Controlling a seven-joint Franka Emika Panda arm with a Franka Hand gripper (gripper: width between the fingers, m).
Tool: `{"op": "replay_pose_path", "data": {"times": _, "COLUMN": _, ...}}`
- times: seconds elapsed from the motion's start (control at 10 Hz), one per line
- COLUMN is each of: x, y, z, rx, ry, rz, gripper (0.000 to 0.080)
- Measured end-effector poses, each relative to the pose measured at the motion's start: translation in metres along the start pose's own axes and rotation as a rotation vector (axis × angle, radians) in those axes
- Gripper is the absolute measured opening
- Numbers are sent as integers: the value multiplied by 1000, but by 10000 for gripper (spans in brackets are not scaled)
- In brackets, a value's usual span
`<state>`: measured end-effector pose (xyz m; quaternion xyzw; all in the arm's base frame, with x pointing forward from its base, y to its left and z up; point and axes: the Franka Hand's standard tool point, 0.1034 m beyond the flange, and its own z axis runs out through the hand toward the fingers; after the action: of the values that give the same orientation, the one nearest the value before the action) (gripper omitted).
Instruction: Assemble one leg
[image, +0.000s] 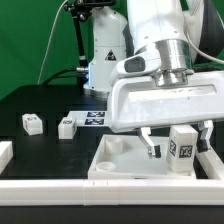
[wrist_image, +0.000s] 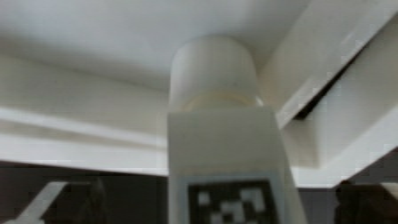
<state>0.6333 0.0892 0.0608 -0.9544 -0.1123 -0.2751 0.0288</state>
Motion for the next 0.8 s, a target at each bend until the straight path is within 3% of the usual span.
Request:
{"op": "replay_pose_path", "data": {"times": 0.3, "x": 22, "y": 1, "z": -21, "rx": 1, "ry": 14, "rz": -8, "gripper": 649}}
{"op": "replay_pose_path", "data": {"times": 0.6, "x": 20, "y": -2, "z": -19, "rx": 12, "ry": -15, "rz": -7, "gripper": 649}}
{"op": "replay_pose_path", "data": {"times": 0.7, "x": 17, "y": -5, "z": -18, "rx": 26, "ry": -48, "rz": -8, "gripper": 649}}
{"op": "replay_pose_path", "data": {"times": 0.8, "x": 14, "y": -11, "z": -17, "rx": 54, "ry": -124, "rz": -5, "gripper": 649}}
